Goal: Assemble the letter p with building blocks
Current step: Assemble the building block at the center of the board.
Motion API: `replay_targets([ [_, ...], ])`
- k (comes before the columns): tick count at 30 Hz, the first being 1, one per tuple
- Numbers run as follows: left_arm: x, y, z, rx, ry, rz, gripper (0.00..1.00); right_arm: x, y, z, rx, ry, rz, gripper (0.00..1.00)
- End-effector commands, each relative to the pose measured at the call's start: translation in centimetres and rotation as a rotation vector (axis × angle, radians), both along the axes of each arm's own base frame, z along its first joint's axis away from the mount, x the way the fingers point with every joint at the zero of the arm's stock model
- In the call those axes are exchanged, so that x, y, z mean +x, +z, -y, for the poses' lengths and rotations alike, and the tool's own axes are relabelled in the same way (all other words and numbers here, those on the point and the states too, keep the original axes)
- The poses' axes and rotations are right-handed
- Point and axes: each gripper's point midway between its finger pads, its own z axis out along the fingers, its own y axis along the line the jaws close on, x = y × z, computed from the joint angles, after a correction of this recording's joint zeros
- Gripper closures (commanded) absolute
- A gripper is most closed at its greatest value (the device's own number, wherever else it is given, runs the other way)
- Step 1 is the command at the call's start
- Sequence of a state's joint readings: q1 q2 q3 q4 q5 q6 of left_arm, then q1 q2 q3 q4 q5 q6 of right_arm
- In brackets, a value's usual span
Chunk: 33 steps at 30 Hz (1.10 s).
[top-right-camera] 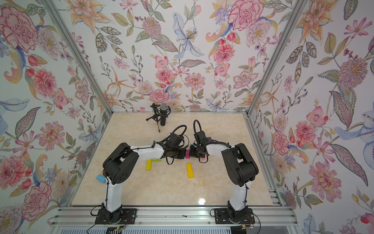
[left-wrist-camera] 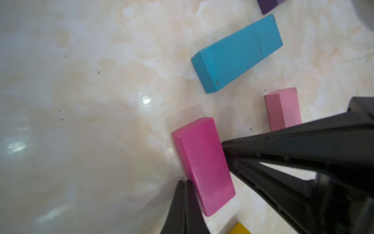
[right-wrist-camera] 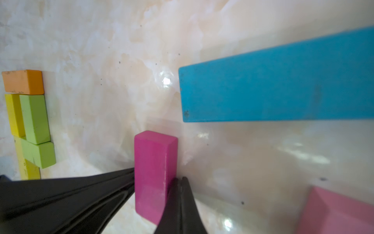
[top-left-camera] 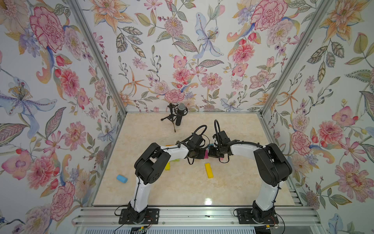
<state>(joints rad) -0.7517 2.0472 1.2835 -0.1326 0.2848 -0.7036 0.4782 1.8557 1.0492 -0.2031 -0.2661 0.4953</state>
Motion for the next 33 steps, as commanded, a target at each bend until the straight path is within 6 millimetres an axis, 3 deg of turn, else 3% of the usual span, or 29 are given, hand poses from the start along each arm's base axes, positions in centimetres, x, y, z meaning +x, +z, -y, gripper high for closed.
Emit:
replay_targets([
  [1, -2.7, -0.2, 1.1, 0.0, -0.064, -0.047, 1.0, -3.4, -2.5, 0.6, -0.043, 0.017, -0.115, 1.0],
  [8, -2.8, -0.4, 3.3, 0.003, -0.11, -0.055, 1.0, -4.1, -2.4, 1.5, -0.042, 0.008, -0.116, 1.0],
  [15, -2.5, -0.4, 5.5, 0.006, -0.146, -0.057, 1.0, -3.4, -1.9, 3.2, -0.027, -0.02, -0.105, 1.0],
  [23, -1.8, -1.1, 6.4, 0.012, -0.15, -0.07, 1.0, -1.8, -1.8, 4.0, 0.005, -0.029, -0.107, 1.0],
  [33, -1.7, -0.9, 6.5, 0.011, -0.14, -0.069, 1.0, -0.2, -1.3, 2.8, 0.036, -0.003, -0.1, 1.0],
])
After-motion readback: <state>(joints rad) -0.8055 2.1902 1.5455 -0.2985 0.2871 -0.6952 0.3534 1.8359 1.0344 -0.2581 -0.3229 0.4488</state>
